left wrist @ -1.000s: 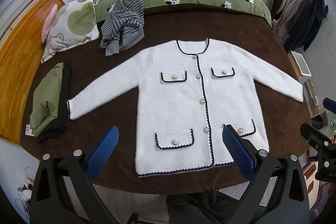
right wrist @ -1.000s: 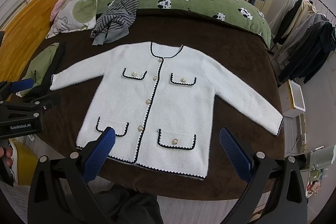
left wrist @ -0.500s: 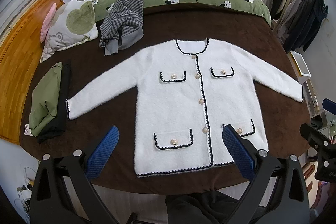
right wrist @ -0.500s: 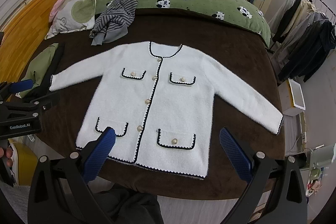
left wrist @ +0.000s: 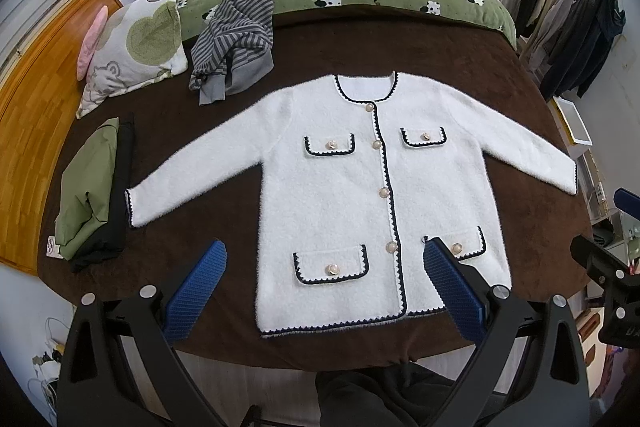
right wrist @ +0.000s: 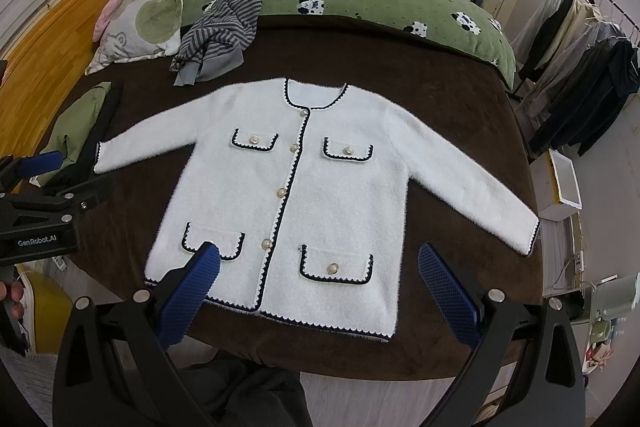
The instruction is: Fold large clothes
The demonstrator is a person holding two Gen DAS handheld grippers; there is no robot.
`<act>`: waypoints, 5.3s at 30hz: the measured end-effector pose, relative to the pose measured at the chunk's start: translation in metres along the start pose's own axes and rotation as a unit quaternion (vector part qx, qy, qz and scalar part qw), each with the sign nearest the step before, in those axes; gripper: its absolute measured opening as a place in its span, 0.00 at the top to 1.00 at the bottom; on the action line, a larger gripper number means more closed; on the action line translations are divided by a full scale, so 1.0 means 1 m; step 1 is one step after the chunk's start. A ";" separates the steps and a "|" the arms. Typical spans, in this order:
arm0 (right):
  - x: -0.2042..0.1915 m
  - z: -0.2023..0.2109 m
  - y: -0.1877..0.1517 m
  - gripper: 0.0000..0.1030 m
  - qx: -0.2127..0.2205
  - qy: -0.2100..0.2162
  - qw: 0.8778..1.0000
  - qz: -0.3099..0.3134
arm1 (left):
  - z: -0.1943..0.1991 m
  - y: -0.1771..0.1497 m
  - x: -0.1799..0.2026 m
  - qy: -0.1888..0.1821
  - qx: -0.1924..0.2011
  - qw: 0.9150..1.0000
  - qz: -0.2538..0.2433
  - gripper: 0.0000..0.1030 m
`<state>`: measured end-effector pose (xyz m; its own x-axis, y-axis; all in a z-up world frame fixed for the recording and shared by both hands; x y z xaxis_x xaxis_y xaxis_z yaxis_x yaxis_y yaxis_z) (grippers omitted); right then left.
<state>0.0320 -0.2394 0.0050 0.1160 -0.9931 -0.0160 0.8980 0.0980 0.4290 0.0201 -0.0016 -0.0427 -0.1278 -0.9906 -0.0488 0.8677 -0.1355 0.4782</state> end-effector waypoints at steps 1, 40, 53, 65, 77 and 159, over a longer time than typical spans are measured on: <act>0.000 0.000 0.000 0.05 0.000 0.000 1.000 0.000 | 0.000 0.000 0.000 0.000 0.000 1.000 0.000 0.06; 0.184 -0.020 -0.041 0.05 -0.001 -0.124 0.962 -0.242 | -0.122 0.106 0.169 -0.109 -0.021 0.976 -0.189 0.06; 0.311 -0.183 -0.109 0.05 0.031 -0.133 0.935 -0.328 | -0.345 0.109 0.301 -0.123 -0.029 0.977 -0.169 0.06; 0.386 -0.257 -0.148 0.05 0.073 -0.117 0.901 -0.410 | -0.412 0.091 0.326 -0.096 -0.019 0.979 -0.181 0.05; 0.455 -0.288 -0.172 0.04 0.142 -0.024 0.822 -0.551 | -0.412 0.094 0.325 -0.087 -0.045 0.981 -0.167 0.05; -0.126 -0.388 0.067 0.31 0.006 0.172 0.981 -0.092 | -0.262 -0.034 -0.143 0.112 -0.039 0.990 0.076 0.06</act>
<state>0.2422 -0.0831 -0.3150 0.0917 -0.9131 -0.3973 0.9125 -0.0827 0.4006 0.1347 0.1396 -0.2820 0.1099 -0.9778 -0.1783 0.9044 0.0239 0.4261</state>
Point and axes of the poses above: each gripper's, at about its wrist camera, not at the fingertips, and z roughly against the way its jaws point, x to its right, y to its top, the point moved 4 cm from there along -z, roughly the way its jaws point, and after that the axes turned 3 degrees about x, right-handed, at the moved point
